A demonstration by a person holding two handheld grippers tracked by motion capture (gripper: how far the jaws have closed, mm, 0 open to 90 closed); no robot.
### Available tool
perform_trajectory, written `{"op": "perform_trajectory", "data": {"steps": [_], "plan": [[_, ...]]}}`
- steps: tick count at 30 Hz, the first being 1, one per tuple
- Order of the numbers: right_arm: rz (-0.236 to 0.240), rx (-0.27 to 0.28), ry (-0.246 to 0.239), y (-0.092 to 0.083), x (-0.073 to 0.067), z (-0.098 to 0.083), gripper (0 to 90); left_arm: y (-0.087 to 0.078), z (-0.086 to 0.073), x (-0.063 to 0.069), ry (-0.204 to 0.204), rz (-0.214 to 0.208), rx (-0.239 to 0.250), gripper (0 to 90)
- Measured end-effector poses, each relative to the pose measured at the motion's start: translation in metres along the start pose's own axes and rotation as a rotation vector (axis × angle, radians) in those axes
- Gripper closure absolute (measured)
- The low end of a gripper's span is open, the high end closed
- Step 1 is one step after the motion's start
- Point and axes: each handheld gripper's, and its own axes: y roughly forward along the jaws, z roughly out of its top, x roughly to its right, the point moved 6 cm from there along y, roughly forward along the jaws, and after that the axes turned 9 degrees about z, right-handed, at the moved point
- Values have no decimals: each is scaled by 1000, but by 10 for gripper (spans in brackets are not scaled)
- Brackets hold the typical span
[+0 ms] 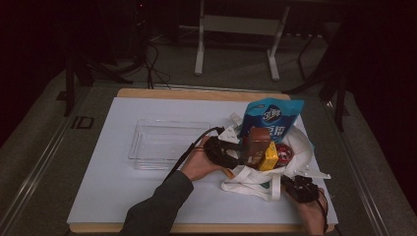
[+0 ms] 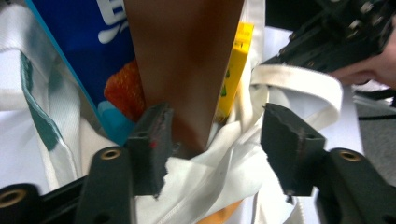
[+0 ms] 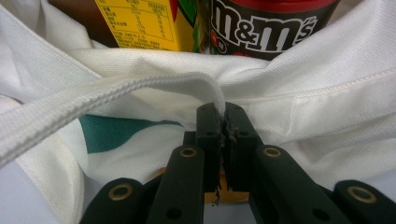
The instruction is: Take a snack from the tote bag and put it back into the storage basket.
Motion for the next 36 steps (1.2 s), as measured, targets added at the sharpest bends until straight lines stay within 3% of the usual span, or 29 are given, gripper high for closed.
{"op": "perform_trajectory", "data": {"steps": [8, 14, 24, 28, 33, 36], "plan": [[0, 2, -1, 0, 0, 0, 859, -3, 12, -5, -10, -24, 53, 305], [3, 3, -3, 0, 0, 0, 860, -2, 24, -9, -27, -24, 107, 297], [9, 0, -3, 0, 1, 0, 860, 3, 40, -17, -12, -9, 149, 256], [10, 2, -2, 0, 1, 0, 860, 6, 43, -20, -25, -12, 155, 231], [12, 1, -2, 0, 1, 0, 860, 10, 49, -20, -33, -47, 181, 235], [12, 2, -2, 0, 1, 0, 860, 13, 52, -17, -8, -31, 197, 295]]}}
